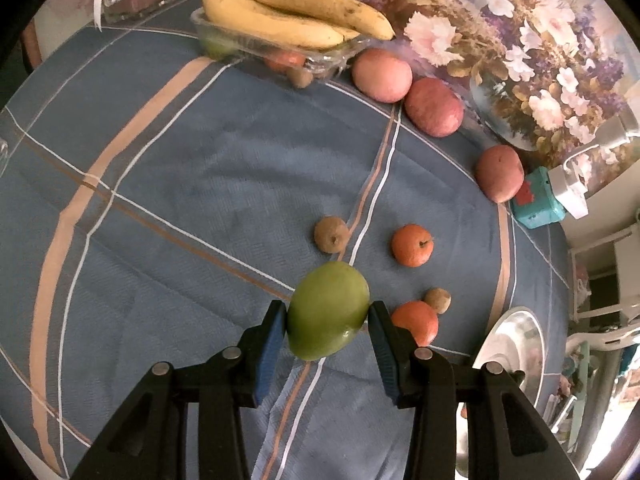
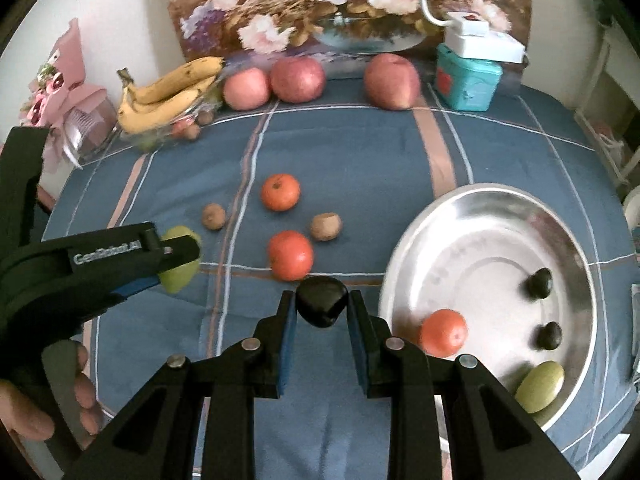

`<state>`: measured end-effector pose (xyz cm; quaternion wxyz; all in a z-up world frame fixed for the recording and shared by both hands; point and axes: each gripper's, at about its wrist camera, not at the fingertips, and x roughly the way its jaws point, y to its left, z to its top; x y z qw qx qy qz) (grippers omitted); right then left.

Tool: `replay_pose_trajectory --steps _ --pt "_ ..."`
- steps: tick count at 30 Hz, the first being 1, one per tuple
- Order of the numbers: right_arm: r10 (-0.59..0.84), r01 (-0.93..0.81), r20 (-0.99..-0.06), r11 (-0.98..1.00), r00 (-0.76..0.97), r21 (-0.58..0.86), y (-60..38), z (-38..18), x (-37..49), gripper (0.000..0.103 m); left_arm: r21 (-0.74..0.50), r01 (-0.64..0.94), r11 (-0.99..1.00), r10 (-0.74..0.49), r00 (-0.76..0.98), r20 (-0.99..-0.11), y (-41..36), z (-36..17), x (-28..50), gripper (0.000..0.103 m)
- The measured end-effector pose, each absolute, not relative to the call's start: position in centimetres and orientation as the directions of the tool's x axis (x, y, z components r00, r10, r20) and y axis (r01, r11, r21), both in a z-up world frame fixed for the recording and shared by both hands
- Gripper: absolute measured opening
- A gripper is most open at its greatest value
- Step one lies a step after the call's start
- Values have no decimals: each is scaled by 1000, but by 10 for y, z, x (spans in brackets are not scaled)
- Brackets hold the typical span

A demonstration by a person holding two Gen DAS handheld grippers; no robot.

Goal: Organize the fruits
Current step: 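Carry the pear and plum over the steel plate and open both tools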

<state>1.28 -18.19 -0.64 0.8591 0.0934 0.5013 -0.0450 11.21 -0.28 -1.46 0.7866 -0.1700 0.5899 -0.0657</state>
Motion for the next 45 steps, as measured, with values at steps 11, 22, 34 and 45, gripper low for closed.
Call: replay_pose_trajectory --steps 11,22,34,45 --pt "-26 269 -860 954 509 131 -222 -1 12 27 -339 -68 938 -301 324 -897 -16 -5 109 34" --pt "-18 326 -863 930 505 171 -243 -7 8 27 -355 -77 932 -316 307 -898 -19 -25 113 42" --pt "-5 324 -870 929 493 178 -242 -13 10 27 -428 -69 901 -384 332 -862 -31 -39 132 54" --pt "-17 340 -878 925 478 167 -244 -20 13 27 -425 -89 901 -373 345 -862 -35 -55 143 54"
